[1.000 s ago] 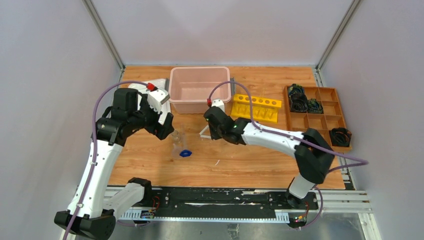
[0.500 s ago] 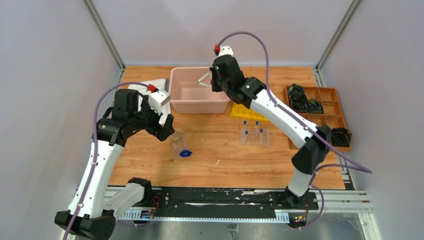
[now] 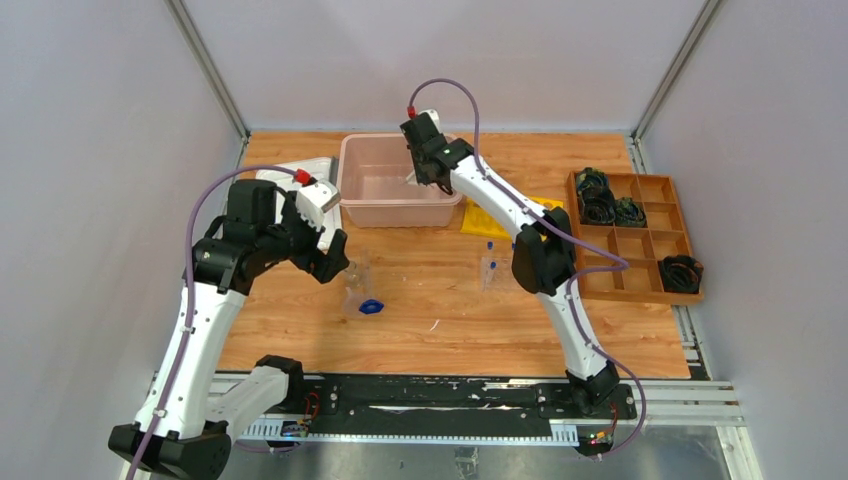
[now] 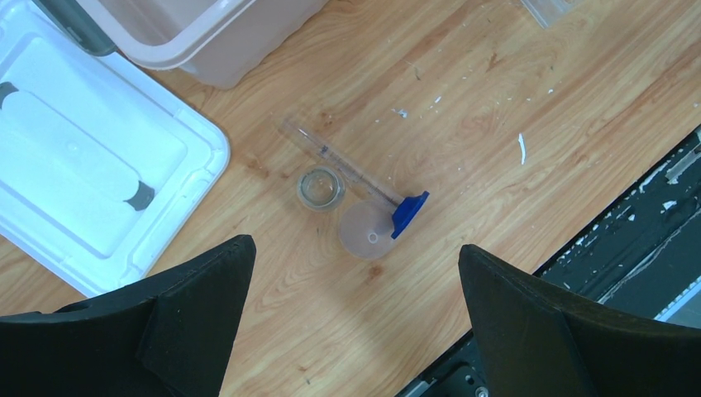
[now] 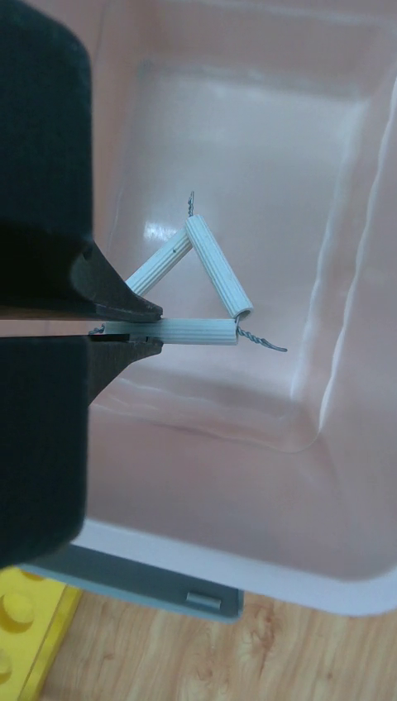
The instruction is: Organize the chemistry lab equipment
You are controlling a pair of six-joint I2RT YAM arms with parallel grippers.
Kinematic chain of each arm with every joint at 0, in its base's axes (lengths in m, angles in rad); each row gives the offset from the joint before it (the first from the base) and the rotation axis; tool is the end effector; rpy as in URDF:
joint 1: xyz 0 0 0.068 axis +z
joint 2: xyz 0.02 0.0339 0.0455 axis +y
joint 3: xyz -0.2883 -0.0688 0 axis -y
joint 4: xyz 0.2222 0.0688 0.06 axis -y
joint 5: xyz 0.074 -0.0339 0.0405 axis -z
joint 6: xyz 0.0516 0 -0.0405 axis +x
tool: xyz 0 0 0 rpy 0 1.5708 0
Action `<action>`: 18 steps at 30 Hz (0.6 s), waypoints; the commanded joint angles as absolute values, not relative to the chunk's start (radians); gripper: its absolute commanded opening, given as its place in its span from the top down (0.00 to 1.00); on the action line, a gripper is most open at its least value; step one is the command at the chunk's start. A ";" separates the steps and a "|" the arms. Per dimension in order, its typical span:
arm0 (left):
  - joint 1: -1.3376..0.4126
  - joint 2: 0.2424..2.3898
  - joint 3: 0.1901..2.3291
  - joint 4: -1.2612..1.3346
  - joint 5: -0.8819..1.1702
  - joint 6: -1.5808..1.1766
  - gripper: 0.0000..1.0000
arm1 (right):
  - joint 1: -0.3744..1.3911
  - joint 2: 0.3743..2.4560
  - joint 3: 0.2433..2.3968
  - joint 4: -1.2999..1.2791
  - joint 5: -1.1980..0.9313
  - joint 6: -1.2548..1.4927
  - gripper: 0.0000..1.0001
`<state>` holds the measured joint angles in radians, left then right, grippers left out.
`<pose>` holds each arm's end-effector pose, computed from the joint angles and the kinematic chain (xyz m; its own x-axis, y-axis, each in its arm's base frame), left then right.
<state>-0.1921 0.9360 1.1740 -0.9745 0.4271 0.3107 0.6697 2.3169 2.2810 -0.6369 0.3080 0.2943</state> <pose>0.1338 -0.0478 0.3751 -0.4826 0.3773 -0.7904 0.6538 0.7557 -0.0384 0.4301 0.3206 0.3004 -0.5852 -0.1108 -0.8033 -0.2465 0.9680 0.0461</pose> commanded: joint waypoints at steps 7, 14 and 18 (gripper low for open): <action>-0.195 0.945 1.141 -0.966 0.377 0.361 0.00 | 0.641 2.388 2.339 -0.668 0.342 0.301 0.75; -0.195 0.970 1.123 -0.965 0.350 0.377 0.00 | 0.663 2.240 2.287 -0.636 0.362 0.290 0.44; -0.195 1.020 1.097 -0.953 0.311 0.403 0.00 | 0.697 2.079 2.164 -0.577 0.363 0.283 0.41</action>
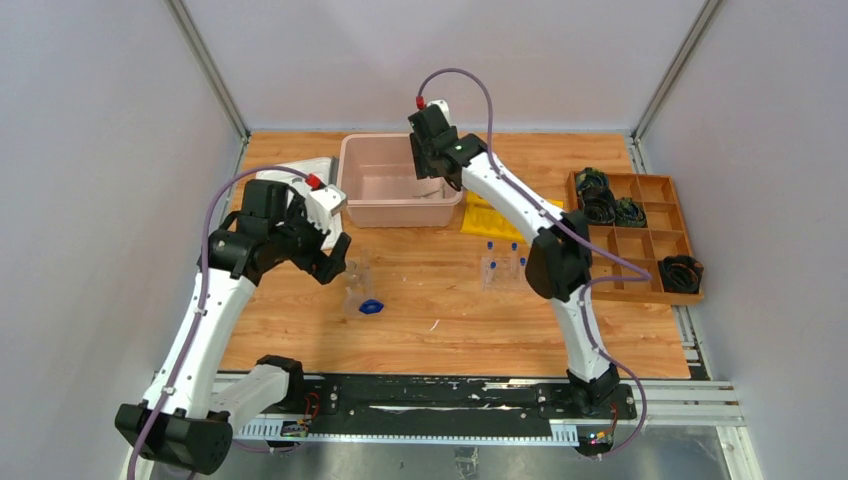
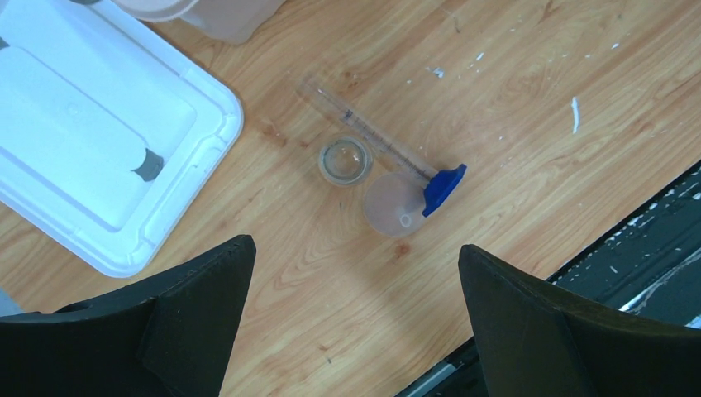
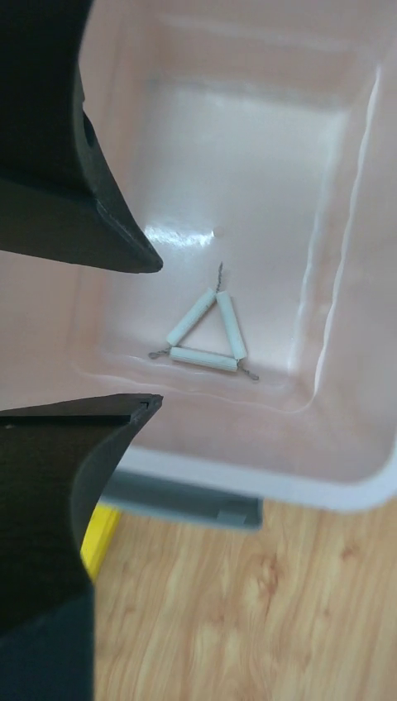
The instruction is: Organize the chemistry lab equipment
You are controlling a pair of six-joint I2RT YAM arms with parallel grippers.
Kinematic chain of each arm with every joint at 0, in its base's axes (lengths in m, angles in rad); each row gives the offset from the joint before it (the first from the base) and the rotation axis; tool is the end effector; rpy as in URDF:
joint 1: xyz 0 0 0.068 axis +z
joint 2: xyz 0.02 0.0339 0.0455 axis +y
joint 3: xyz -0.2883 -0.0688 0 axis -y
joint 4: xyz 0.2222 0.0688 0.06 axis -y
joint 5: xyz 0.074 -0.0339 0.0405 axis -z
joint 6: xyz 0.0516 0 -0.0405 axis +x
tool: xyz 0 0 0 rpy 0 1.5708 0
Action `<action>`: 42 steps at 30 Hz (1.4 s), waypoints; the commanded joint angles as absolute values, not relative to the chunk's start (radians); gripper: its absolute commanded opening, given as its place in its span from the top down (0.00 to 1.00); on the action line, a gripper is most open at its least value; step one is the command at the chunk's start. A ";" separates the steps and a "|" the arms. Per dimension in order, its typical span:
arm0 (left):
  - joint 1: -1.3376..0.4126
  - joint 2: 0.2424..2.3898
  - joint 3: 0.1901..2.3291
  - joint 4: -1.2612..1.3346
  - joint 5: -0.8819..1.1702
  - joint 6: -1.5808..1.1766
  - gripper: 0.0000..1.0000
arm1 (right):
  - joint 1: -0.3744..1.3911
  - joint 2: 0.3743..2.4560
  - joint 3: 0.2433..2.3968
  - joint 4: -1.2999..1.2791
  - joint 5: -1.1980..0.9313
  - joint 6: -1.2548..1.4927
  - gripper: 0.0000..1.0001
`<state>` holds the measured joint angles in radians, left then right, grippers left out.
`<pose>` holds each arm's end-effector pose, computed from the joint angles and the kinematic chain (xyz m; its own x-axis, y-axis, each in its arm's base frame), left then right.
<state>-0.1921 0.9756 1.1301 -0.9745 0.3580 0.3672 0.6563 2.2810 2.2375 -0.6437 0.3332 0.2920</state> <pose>0.1459 -0.0468 0.3563 -0.5214 0.4440 -0.7287 0.6436 0.7654 0.0058 0.4282 0.3085 0.3045 -0.5896 -0.1108 -0.8000 -0.2157 0.9762 0.0238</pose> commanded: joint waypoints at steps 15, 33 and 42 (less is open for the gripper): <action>0.076 1.091 1.149 -0.949 0.331 0.438 0.03 | 0.996 1.859 1.716 -0.360 0.028 0.339 0.41; 0.219 1.107 1.103 -0.968 0.413 0.492 0.03 | 1.065 2.265 2.057 -0.514 -0.009 0.291 0.33; 0.219 1.095 1.102 -0.968 0.428 0.495 0.03 | 1.064 2.317 2.095 -0.543 0.058 0.267 0.43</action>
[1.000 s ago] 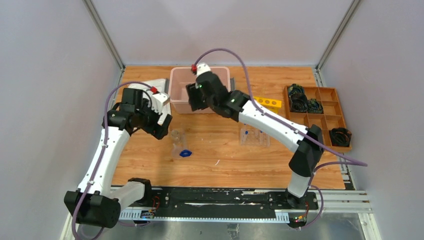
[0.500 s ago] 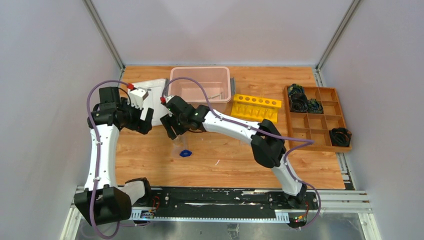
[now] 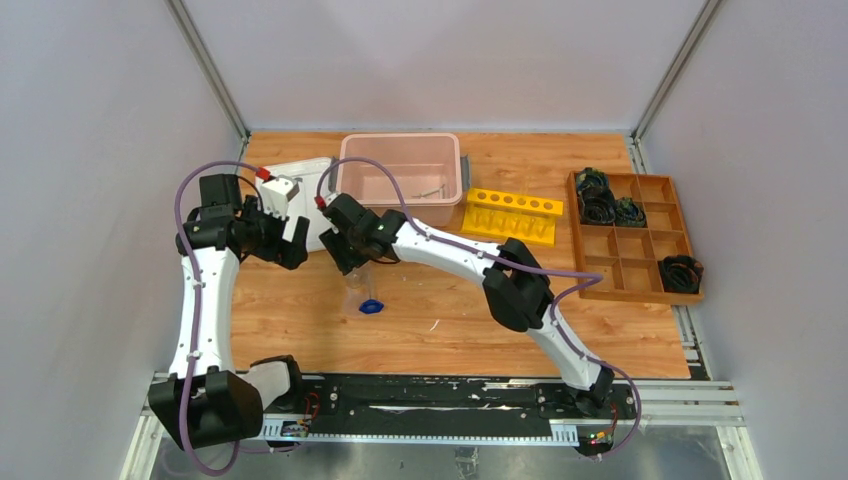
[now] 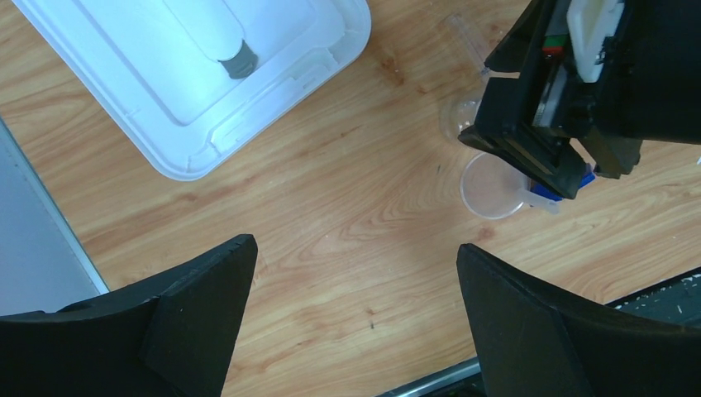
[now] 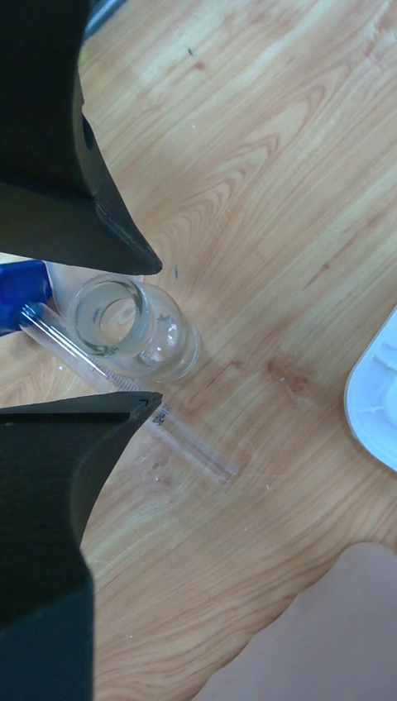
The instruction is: Organize the chemistry lab equipment
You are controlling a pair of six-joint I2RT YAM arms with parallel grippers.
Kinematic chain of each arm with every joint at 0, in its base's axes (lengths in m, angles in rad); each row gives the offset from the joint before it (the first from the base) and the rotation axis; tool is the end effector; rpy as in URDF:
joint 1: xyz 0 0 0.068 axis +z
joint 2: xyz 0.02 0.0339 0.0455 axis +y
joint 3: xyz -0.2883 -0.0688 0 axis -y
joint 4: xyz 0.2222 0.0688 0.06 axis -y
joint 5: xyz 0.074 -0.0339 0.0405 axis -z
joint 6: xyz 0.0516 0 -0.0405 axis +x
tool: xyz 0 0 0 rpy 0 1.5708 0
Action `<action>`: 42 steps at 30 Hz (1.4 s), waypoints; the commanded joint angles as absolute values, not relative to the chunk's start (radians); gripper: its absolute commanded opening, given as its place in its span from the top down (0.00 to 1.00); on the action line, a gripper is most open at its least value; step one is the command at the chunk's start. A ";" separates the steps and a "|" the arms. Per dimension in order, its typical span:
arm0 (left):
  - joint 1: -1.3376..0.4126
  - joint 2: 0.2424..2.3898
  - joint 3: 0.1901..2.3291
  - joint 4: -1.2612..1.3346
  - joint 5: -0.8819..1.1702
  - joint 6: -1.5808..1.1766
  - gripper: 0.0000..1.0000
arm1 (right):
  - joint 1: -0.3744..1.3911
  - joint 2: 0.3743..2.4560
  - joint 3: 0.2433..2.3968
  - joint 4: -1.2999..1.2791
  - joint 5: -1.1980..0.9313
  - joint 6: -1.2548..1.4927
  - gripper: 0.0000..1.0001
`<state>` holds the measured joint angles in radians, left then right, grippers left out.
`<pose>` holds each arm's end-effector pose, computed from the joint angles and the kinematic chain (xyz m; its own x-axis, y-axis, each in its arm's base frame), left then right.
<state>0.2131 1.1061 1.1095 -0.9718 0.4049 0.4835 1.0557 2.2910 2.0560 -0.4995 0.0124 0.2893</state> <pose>0.1818 0.0185 0.3319 -0.7020 0.2853 -0.6526 0.3954 0.9182 -0.0240 0.2633 0.4639 0.2526 -0.5634 -0.4162 -0.7137 -0.7355 0.6462 0.2038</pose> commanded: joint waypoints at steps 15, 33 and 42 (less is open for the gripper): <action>0.219 1.102 1.114 -0.968 0.423 0.491 0.03 | 1.066 2.280 2.109 -0.569 0.091 0.255 0.90; 0.219 1.110 1.107 -0.968 0.456 0.485 0.08 | 0.869 2.063 2.275 -0.599 0.135 0.236 1.00; 0.218 1.101 1.090 -0.968 0.488 0.476 0.14 | 0.742 2.289 2.416 -0.588 0.126 0.250 1.00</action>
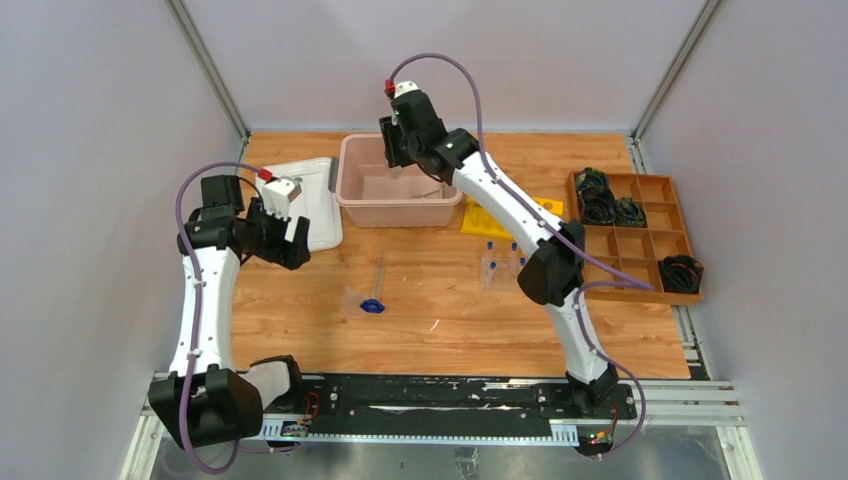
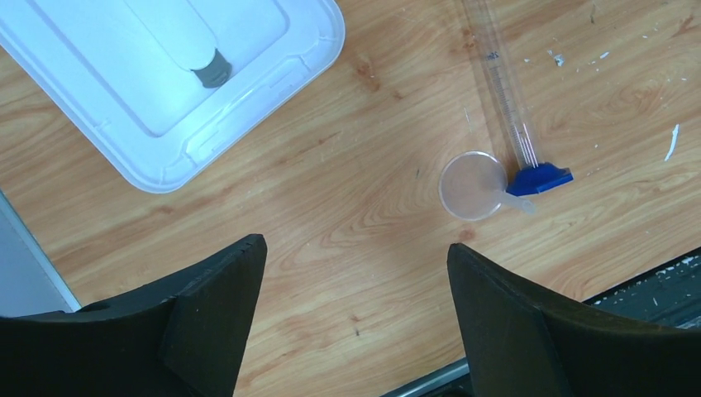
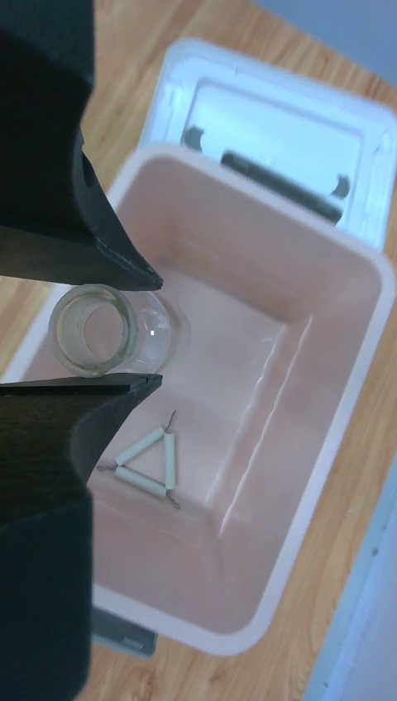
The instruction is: Organize the chemistry lab equipment
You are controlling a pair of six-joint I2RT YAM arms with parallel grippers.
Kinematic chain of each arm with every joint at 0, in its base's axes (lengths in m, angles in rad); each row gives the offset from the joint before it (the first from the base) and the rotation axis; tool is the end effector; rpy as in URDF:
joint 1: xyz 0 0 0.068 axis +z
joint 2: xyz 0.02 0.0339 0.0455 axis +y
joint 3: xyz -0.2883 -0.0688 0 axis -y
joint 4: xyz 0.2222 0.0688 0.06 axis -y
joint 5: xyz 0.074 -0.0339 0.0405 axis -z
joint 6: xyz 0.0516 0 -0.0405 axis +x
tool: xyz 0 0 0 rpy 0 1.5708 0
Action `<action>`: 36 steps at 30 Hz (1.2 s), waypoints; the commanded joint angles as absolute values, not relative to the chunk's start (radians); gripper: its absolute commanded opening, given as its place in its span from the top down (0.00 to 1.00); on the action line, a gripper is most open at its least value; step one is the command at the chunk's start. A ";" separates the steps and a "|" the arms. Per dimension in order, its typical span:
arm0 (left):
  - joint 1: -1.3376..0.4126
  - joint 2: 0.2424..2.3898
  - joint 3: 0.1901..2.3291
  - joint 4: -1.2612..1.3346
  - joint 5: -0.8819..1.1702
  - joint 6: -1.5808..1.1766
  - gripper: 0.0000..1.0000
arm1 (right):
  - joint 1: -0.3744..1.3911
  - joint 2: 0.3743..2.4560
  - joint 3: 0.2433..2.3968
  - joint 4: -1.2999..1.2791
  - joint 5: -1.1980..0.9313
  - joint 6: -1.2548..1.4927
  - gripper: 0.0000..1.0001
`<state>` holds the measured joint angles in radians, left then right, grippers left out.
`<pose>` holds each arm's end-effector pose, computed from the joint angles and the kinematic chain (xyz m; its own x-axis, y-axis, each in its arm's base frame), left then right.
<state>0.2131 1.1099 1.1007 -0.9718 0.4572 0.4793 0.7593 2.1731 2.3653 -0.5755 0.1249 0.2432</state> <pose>0.1821 0.0161 0.3297 -0.6976 0.2724 -0.6627 0.4191 0.9053 -0.0690 0.3715 0.3437 0.4056 -0.4076 -0.0574 -0.9114 -0.5163 0.8377 0.1781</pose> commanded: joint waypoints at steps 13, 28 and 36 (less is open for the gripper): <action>0.219 1.085 1.054 -0.976 0.558 0.517 0.20 | 0.716 2.485 2.454 -0.386 0.097 0.259 1.00; 0.218 1.049 1.034 -1.032 0.639 0.603 0.21 | 0.714 2.564 2.435 -0.175 0.032 0.285 0.55; 0.218 1.027 1.033 -1.051 0.657 0.626 0.12 | 0.714 2.366 2.363 -0.180 0.028 0.263 0.28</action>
<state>0.2138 1.0496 1.0370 -1.0321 0.6228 0.5922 0.7238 2.5381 2.4096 -0.2222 0.0425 0.2726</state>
